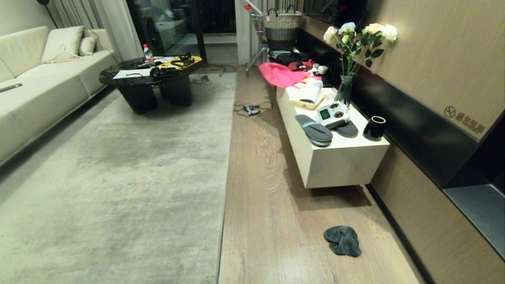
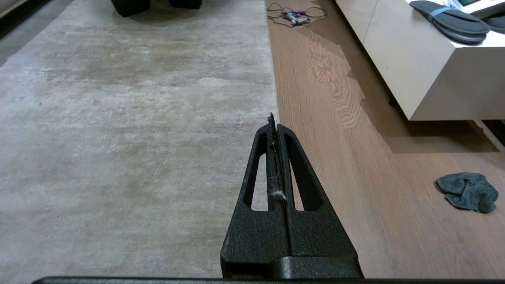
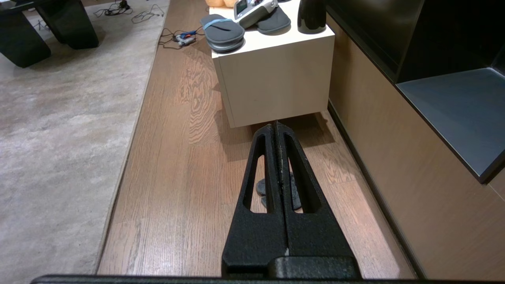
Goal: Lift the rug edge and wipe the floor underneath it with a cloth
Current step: Pick up the rag
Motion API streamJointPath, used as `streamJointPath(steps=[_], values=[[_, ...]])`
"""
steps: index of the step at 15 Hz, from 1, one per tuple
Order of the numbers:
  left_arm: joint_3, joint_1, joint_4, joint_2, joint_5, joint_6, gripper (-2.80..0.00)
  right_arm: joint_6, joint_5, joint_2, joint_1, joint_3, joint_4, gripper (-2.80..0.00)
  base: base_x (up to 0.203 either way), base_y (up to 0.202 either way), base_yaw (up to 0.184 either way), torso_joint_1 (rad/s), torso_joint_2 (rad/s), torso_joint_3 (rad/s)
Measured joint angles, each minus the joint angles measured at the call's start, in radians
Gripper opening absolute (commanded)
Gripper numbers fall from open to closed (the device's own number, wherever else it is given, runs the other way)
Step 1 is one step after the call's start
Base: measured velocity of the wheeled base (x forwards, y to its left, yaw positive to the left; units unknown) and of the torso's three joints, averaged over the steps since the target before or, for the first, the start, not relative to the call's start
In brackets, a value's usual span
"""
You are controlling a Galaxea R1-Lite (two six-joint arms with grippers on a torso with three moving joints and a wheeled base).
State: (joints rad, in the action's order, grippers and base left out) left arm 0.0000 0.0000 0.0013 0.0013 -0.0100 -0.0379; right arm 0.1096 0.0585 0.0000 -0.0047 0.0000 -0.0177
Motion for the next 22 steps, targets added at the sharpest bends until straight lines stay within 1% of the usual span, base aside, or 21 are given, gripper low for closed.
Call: streamJointPath(steps=[22], values=[[0.0, 0.0, 0.0, 0.0, -0.001, -0.01, -2.8, 0.0, 0.0, 0.0, 0.0, 0.0, 0.0, -2.8, 0.0, 0.0, 0.0, 0.0, 0.0, 0.0]])
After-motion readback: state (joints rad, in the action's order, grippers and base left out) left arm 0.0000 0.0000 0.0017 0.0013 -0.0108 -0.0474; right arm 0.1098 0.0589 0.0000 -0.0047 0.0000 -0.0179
